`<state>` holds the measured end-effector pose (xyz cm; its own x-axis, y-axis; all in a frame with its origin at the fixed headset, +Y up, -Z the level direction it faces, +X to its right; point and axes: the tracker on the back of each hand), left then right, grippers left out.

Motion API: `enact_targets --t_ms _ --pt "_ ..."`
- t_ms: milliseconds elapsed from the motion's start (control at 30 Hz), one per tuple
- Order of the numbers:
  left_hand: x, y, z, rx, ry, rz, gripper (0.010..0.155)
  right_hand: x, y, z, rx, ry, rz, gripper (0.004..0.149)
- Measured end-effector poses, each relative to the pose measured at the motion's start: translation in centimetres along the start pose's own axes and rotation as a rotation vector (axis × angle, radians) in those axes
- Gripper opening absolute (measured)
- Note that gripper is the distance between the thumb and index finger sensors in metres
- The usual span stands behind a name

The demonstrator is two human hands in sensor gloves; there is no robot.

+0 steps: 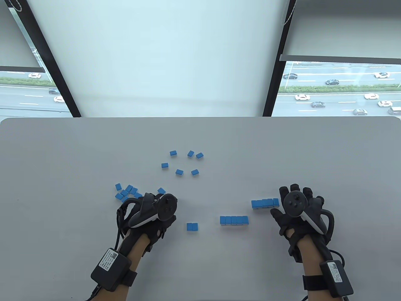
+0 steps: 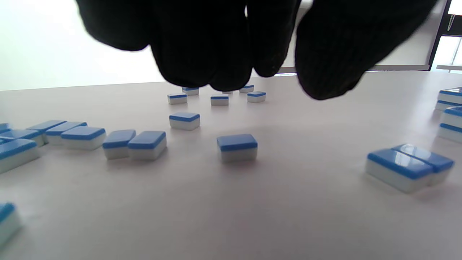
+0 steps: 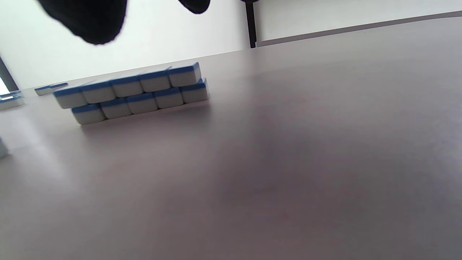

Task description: Build mahjong tile wall

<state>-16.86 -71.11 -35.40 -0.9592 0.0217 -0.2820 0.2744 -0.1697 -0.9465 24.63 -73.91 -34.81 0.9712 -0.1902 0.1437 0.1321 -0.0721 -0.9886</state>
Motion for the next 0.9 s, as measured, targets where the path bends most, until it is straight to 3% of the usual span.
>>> enact_targets --t_ms 400,900 --pt "0.9 1.8 2.9 0.170 0.036 -0.029 0.065 0.1 0.0 -0.1 -0.004 0.006 -0.003 0.079" --pt "0.9 2.0 3.1 0.175 0.078 -0.067 0.059 0.2 0.0 -0.1 -0.001 0.007 -0.002 0.079"
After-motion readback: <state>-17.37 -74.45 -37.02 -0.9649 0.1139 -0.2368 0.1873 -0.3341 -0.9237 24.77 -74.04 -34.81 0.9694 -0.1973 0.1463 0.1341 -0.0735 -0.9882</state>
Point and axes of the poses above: the tracker on the back of each hand, its own x axis roughly to the little-finger side, its own y axis roughly from the wrist to the fingertips, z = x × y, and after that the axes turned 3 degrees about x, right-handed
